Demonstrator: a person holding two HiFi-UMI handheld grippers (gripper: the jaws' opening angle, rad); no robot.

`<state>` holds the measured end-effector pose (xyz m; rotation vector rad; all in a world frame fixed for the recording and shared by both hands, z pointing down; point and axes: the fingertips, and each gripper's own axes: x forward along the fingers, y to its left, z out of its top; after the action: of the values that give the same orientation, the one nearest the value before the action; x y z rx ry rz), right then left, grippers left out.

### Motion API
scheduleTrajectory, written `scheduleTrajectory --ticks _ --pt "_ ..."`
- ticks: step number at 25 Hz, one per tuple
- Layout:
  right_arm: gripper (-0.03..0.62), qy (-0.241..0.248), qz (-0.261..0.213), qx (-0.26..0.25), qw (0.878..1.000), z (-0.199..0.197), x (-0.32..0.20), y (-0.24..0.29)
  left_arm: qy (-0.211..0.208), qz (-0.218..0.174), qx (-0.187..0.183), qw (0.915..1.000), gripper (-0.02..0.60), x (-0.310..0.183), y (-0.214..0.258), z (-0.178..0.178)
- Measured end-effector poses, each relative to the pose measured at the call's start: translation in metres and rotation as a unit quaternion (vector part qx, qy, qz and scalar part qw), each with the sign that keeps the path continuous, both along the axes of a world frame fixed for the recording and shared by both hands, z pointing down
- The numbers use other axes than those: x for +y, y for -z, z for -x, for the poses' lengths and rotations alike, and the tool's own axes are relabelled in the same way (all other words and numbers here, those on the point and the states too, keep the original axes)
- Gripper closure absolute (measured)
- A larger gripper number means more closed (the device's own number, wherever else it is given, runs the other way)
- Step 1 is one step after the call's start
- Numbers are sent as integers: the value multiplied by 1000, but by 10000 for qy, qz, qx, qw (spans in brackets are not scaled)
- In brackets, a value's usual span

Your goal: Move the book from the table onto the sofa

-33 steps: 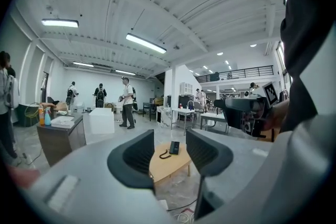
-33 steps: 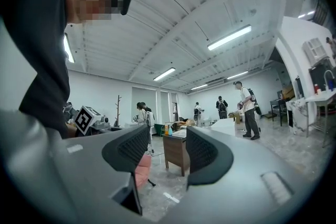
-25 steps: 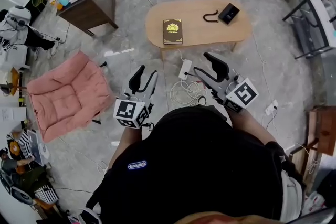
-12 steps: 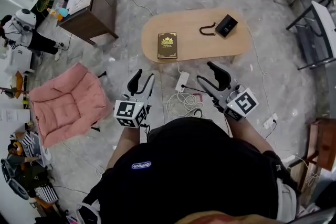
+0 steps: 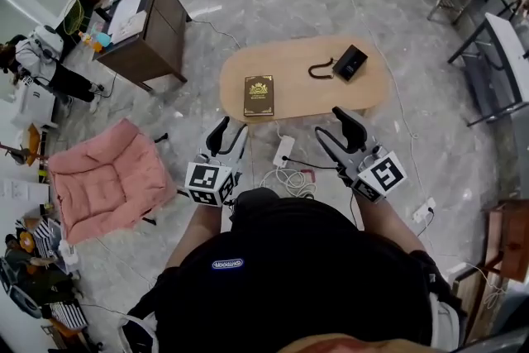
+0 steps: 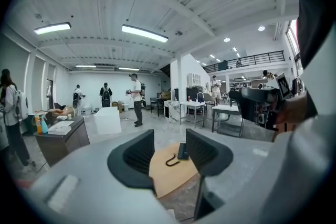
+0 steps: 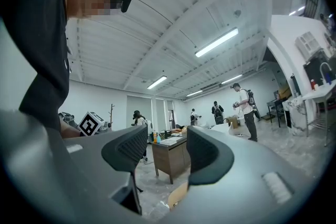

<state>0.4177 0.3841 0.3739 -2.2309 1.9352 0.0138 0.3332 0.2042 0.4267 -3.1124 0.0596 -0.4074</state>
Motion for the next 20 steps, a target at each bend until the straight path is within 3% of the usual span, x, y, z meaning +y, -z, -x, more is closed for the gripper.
scheduleTrajectory --ticks 9,12,20 --pt "355 -195 -12 60 9998 -18 2 -1 -84 -136 -120 9998 394 -6 -7 -21" --pt "355 -300 139 9 9995 -34 -6 -9 -157 -313 -194 9992 394 -16 -11 -33" --pt "355 -480 676 66 9965 -67 -60 -48 -406 -131 -409 9983 399 -72 -65 -77"
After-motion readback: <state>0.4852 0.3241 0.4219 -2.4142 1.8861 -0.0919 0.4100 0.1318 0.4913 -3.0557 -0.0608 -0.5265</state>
